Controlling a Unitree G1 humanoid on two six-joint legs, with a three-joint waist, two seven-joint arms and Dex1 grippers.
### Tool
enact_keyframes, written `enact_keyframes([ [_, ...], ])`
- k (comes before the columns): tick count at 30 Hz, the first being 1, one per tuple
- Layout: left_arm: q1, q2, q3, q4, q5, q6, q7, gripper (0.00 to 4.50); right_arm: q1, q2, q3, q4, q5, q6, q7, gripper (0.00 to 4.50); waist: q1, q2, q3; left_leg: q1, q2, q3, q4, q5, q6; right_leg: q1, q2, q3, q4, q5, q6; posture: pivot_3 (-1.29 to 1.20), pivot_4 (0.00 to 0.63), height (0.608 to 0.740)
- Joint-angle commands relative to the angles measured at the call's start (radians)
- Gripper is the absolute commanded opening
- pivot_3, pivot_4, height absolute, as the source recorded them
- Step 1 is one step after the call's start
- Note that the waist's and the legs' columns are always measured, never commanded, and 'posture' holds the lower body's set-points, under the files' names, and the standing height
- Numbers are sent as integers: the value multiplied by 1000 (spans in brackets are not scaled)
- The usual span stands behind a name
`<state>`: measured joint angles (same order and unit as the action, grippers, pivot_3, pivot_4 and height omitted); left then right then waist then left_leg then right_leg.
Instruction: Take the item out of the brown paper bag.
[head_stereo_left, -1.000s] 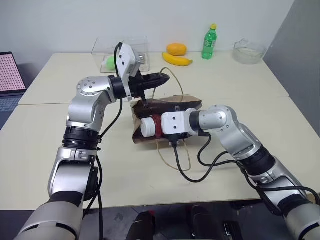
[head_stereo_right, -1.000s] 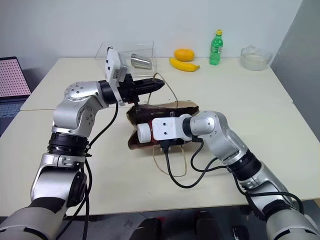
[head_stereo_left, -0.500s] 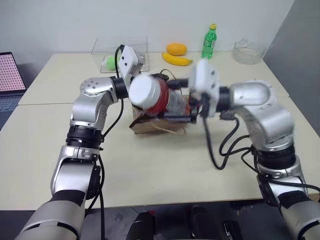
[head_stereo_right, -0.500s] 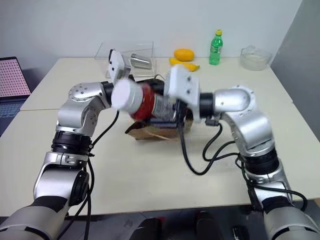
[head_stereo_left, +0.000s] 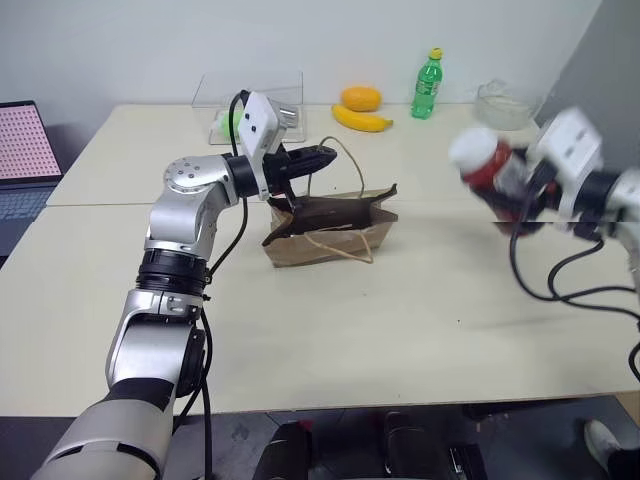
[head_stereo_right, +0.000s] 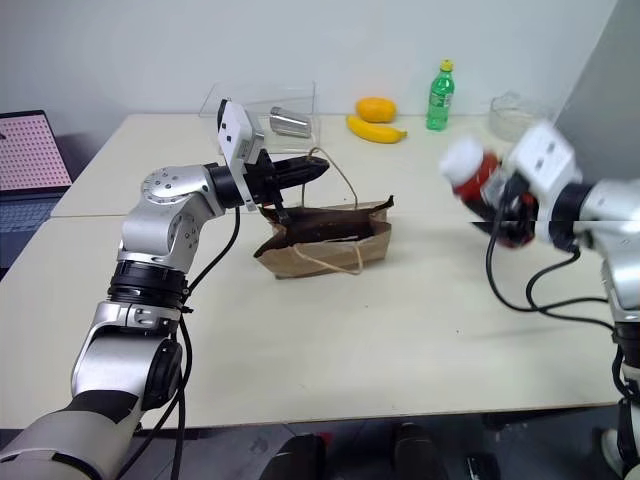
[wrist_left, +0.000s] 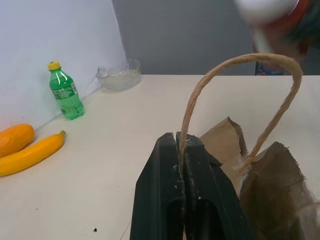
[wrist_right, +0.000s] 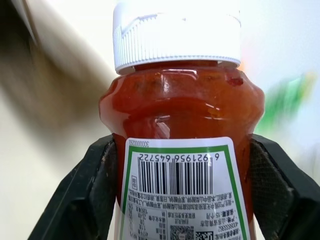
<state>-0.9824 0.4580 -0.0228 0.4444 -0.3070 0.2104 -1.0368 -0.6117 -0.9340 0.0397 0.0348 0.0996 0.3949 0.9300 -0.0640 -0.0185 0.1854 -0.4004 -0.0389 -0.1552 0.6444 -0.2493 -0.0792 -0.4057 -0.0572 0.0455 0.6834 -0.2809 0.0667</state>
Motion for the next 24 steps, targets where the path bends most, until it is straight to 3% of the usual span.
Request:
enact_keyframes([
  [1,-34,-7,11,-18,-1,-18,-4,0,-43,-29,94,134,-165,-218,-22,3123,-13,1,0,0,0,1,0,0,0,0,0,0,0,0,0,0,150,740],
  [9,-26,-3,12,-35,-3,-13,-7,0,-108,13,208,380,-266,-389,55,3123,-22,1,0,0,0,1,0,2,-3,0,0,1,-1,0,0,0,150,740],
  [13,-23,-4,14,-31,-2,-18,-4,0,-124,12,203,408,-262,-396,102,4465,-19,1,0,0,0,0,0,2,-3,1,0,0,-1,0,0,0,150,740],
  [14,-22,-5,13,-30,-2,-19,-3,0,-122,8,190,398,-251,-388,112,4465,-19,1,0,0,0,0,0,2,-3,1,0,0,-1,0,0,0,150,740],
  [18,-21,-6,11,-19,2,-27,-5,0,-76,-30,89,253,-151,-294,162,4465,-18,1,0,0,0,-1,0,2,-3,1,0,0,-1,0,0,0,150,740],
  [24,-63,6,3,83,38,-102,-36,0,123,-5,-156,-238,157,86,145,4465,-14,1,0,-1,0,-2,0,2,-3,1,0,-1,-1,0,0,0,150,740],
])
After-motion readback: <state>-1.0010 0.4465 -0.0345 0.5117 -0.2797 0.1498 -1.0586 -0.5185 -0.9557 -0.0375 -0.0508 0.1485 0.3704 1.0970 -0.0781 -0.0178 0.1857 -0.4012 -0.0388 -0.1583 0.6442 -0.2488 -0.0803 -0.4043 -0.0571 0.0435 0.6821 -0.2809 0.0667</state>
